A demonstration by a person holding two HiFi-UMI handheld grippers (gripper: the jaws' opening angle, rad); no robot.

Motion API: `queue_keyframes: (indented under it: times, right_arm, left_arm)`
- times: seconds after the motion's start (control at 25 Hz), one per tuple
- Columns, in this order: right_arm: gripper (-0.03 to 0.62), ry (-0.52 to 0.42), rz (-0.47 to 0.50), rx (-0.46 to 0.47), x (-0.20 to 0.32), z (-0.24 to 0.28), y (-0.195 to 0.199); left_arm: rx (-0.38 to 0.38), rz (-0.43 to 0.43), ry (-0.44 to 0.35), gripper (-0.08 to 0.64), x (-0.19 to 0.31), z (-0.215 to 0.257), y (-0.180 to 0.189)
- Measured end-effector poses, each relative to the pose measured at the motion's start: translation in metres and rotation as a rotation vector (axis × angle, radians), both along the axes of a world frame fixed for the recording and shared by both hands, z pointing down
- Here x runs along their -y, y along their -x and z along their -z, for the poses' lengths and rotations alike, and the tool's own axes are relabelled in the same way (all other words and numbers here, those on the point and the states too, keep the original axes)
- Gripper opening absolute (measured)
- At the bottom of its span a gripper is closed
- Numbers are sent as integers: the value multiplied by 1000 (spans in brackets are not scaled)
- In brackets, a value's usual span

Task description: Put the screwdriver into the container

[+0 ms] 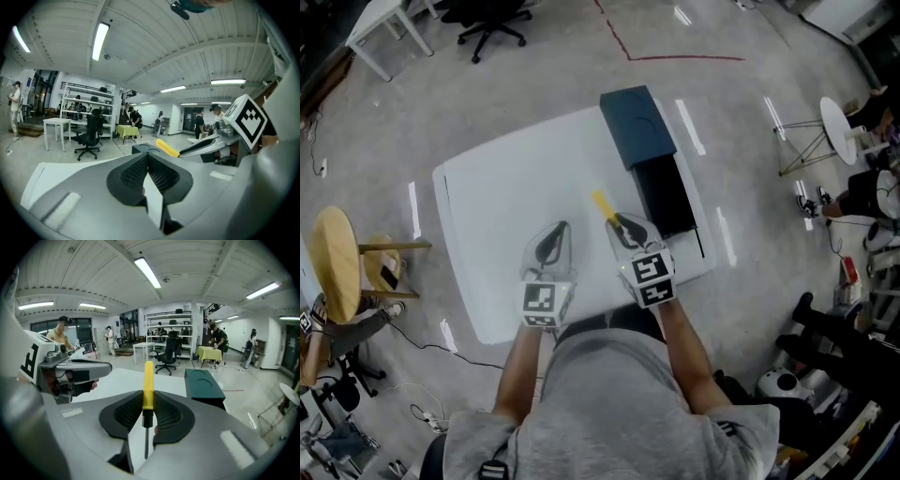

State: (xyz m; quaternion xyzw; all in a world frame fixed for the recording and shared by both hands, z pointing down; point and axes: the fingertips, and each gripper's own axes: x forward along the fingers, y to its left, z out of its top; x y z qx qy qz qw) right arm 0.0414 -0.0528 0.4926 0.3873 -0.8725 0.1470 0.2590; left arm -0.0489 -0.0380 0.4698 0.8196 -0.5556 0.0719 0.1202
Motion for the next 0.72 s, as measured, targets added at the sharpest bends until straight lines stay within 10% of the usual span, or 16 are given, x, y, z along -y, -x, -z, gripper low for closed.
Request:
queue_keyframes:
  times: [0.72]
  right_arm:
    - [75, 18, -153, -4, 39, -16, -121]
  left_arm:
    - [-5, -71, 32, 11, 31, -5, -93]
